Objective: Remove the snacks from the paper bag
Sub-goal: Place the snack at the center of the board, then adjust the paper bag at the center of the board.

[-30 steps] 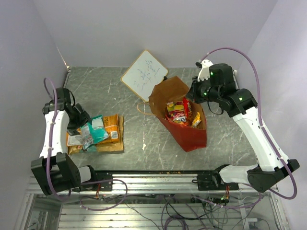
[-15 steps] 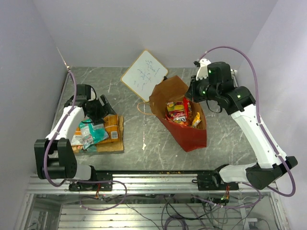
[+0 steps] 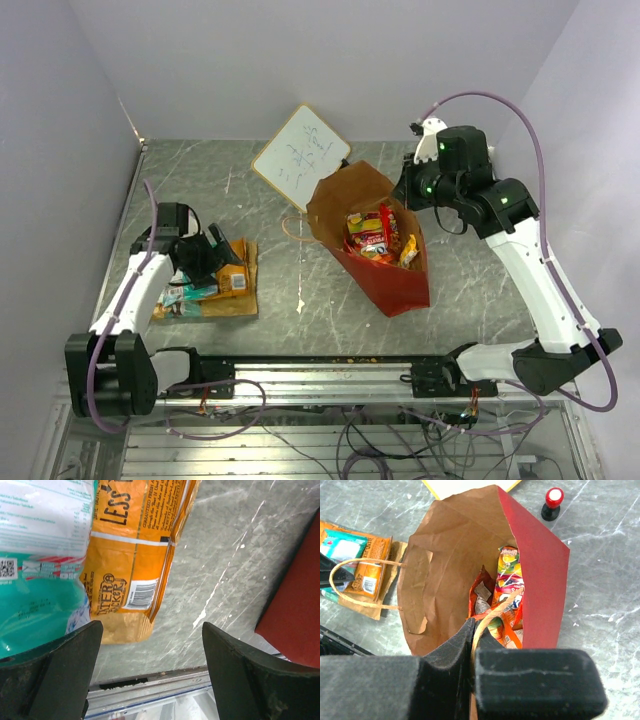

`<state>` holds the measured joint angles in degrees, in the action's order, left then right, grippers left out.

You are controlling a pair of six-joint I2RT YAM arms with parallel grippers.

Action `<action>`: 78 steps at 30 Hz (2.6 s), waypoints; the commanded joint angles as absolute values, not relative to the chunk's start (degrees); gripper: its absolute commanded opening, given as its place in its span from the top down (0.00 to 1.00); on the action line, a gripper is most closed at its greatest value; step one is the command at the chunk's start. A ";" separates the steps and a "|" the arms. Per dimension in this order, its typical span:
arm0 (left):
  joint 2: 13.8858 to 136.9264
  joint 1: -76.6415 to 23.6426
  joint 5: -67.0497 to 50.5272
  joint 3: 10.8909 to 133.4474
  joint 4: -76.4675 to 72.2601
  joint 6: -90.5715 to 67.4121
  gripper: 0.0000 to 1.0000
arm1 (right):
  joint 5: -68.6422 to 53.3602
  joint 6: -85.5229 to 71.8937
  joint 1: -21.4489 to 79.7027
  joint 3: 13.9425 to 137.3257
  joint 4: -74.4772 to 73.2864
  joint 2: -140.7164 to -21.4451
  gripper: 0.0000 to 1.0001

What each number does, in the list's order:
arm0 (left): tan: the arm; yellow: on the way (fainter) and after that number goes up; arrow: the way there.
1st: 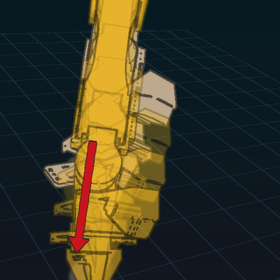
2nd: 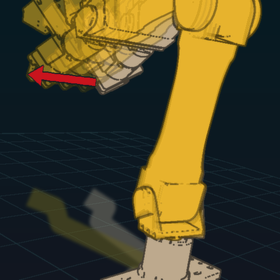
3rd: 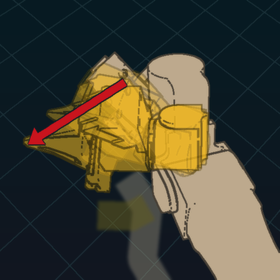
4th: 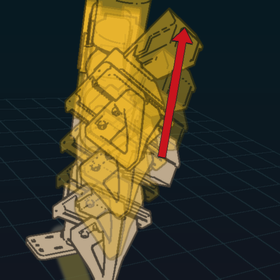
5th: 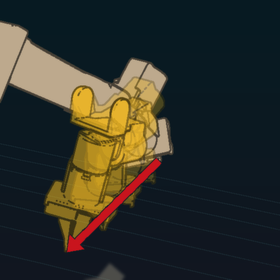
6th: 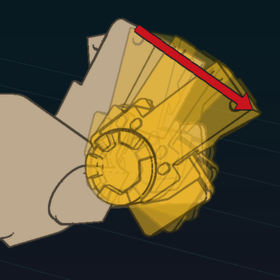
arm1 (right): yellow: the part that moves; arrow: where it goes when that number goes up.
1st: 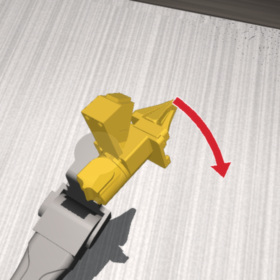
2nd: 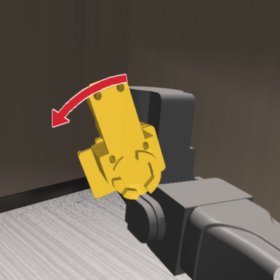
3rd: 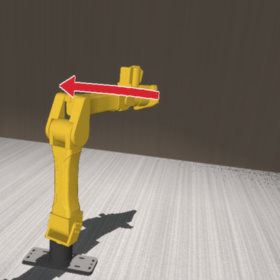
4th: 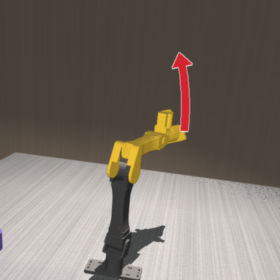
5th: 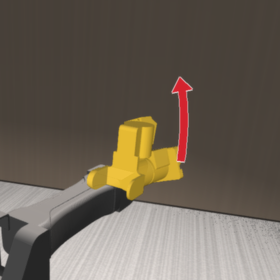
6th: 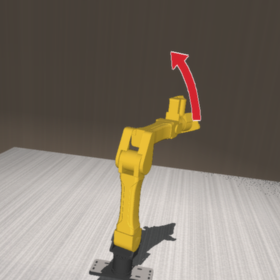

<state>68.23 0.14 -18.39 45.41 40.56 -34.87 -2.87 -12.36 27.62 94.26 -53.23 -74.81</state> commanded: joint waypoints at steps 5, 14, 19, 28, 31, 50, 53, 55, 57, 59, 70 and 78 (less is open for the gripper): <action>58.21 -0.26 -22.71 53.62 47.56 -38.45 0.08 | -1.26 -13.53 27.95 95.99 -54.43 -71.92 1.00; 47.16 -2.41 -32.17 57.65 44.53 -48.89 0.05 | 0.30 -15.65 27.95 92.31 -51.66 -67.74 1.00; 44.19 -2.72 -39.58 49.80 26.37 -64.53 0.04 | 0.57 -17.14 27.95 93.67 -50.43 -67.00 1.00; 52.92 -10.96 -27.26 55.89 30.44 -65.36 0.05 | -5.12 -21.25 27.95 90.39 -47.11 -65.93 1.00; 57.74 -15.33 -23.12 57.39 35.28 -64.62 0.09 | -7.13 -21.57 27.95 87.82 -44.11 -64.75 1.00; 80.58 -25.09 -24.65 67.37 34.81 -52.82 0.26 | -0.22 -21.80 27.95 88.10 -46.00 -67.94 1.00; 83.26 -25.13 -24.74 71.93 36.04 -50.48 0.45 | 2.05 -20.19 27.95 91.06 -47.94 -69.28 1.00; 84.50 -25.14 -26.00 74.20 36.55 -49.32 0.64 | 5.60 -18.98 27.95 92.60 -48.73 -69.56 1.00; 85.51 -25.14 -28.36 76.13 36.56 -49.05 0.81 | 9.60 -17.94 27.89 93.61 -48.42 -69.62 1.00; 86.13 -25.14 -30.72 77.64 36.03 -49.36 0.92 | 13.58 -16.03 27.87 94.61 -47.77 -70.13 1.00; 92.05 -31.37 -38.84 90.23 29.63 -55.03 0.93 | 18.56 -2.16 13.97 110.02 -38.20 -82.23 1.00; 89.93 -38.51 -35.54 83.48 28.25 -54.60 0.93 | -9.28 1.91 11.68 113.17 -37.60 -84.56 1.00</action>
<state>92.68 -36.32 -35.14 88.75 30.65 -54.46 7.44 0.23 11.42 112.86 -43.09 -87.37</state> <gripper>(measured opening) 0.083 0.004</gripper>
